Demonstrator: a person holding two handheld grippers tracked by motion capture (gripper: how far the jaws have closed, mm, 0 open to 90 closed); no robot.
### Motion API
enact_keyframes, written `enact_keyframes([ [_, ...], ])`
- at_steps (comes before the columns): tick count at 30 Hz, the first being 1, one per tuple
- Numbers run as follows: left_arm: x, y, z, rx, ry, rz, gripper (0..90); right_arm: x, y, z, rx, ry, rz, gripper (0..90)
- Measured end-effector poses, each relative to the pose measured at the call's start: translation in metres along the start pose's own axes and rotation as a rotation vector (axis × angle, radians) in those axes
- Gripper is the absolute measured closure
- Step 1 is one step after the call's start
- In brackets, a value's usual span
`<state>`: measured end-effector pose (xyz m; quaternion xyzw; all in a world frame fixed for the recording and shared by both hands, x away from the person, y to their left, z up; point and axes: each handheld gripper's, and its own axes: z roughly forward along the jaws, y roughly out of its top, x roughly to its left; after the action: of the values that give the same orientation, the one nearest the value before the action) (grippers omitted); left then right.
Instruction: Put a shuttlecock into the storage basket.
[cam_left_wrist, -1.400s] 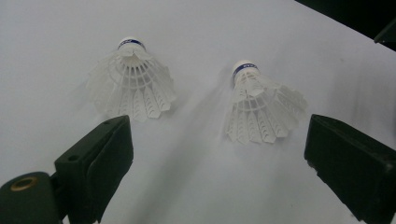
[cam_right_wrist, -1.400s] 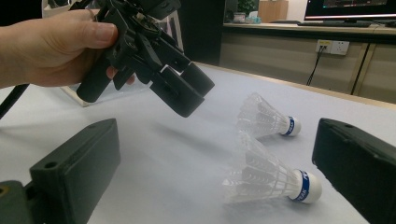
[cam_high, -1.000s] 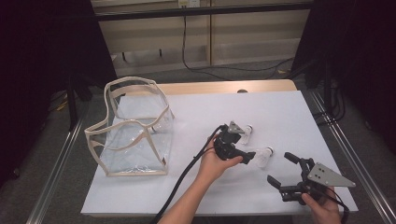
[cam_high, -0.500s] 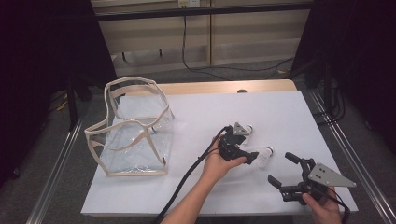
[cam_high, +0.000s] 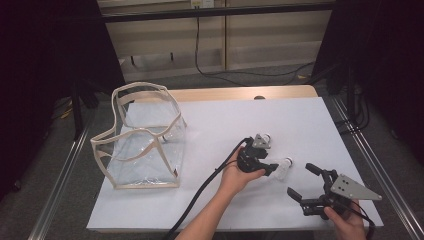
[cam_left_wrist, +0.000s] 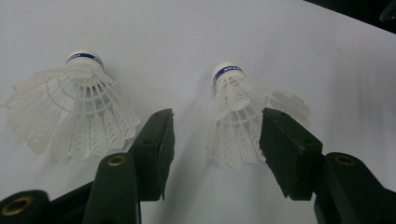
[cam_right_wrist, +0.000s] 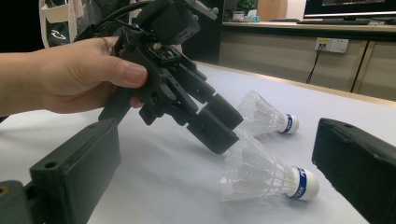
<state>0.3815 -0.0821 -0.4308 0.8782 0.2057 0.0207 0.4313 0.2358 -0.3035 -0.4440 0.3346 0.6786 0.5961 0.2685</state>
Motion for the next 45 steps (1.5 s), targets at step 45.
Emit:
enact_keyframes([
  [45, -0.001, -0.003, 0.028, -0.045, -0.03, -0.029, 55.2, 0.0, 0.0, -0.001, -0.004, 0.0, 0.004, 0.8],
])
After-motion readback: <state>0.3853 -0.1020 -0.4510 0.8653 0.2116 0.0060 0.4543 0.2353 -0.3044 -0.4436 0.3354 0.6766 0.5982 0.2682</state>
